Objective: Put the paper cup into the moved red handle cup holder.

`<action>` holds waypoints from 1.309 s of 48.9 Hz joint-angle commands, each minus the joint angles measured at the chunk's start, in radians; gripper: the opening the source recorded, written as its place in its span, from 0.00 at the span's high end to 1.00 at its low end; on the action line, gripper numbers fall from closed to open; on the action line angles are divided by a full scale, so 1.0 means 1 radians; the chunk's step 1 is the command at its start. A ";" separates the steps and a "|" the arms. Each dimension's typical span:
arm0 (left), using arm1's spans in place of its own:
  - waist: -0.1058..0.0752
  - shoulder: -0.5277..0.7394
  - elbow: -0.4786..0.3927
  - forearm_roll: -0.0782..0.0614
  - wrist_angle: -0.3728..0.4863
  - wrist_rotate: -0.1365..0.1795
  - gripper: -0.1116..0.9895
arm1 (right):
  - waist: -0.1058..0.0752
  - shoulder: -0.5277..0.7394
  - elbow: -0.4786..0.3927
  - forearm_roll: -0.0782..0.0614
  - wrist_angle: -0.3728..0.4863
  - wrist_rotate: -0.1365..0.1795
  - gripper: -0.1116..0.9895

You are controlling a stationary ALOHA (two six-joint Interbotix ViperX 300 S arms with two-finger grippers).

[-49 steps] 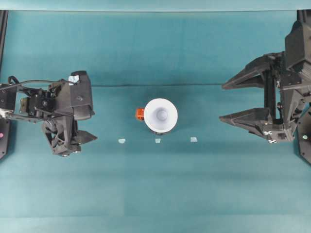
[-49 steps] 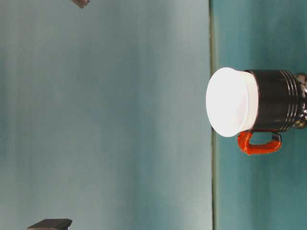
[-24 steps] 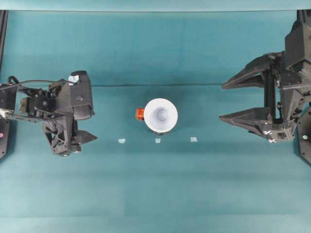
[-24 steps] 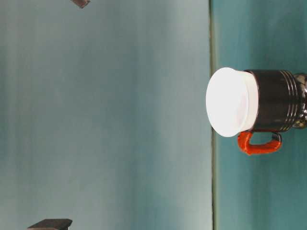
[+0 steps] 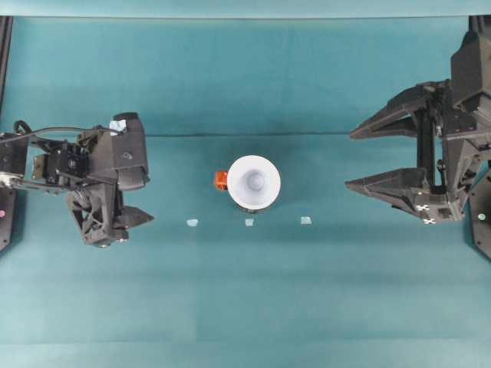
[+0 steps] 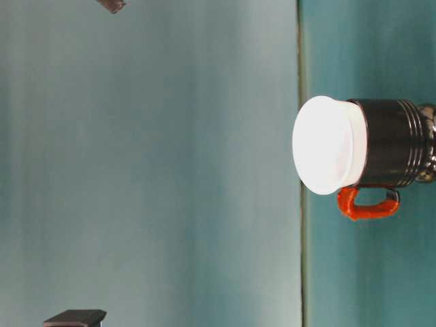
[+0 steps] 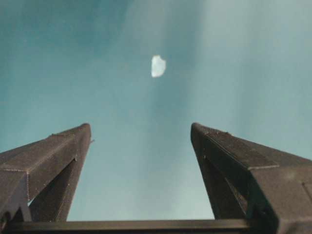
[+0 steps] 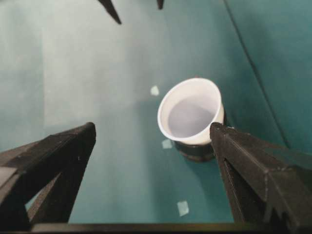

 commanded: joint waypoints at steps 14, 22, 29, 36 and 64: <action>-0.002 0.003 -0.009 0.003 -0.008 -0.002 0.07 | -0.003 -0.005 -0.005 -0.002 -0.021 0.005 0.11; -0.002 0.003 -0.009 0.003 -0.006 -0.002 0.07 | -0.003 -0.005 0.002 -0.002 -0.041 0.005 0.11; -0.002 0.003 -0.008 0.003 -0.008 -0.002 0.07 | -0.002 -0.005 0.003 0.000 -0.057 0.003 0.11; -0.002 0.003 -0.008 0.003 -0.006 -0.002 0.07 | -0.002 -0.005 0.003 -0.002 -0.071 0.002 0.11; -0.003 -0.005 -0.014 0.003 -0.006 0.000 0.07 | -0.003 -0.005 0.005 -0.002 -0.072 0.003 0.11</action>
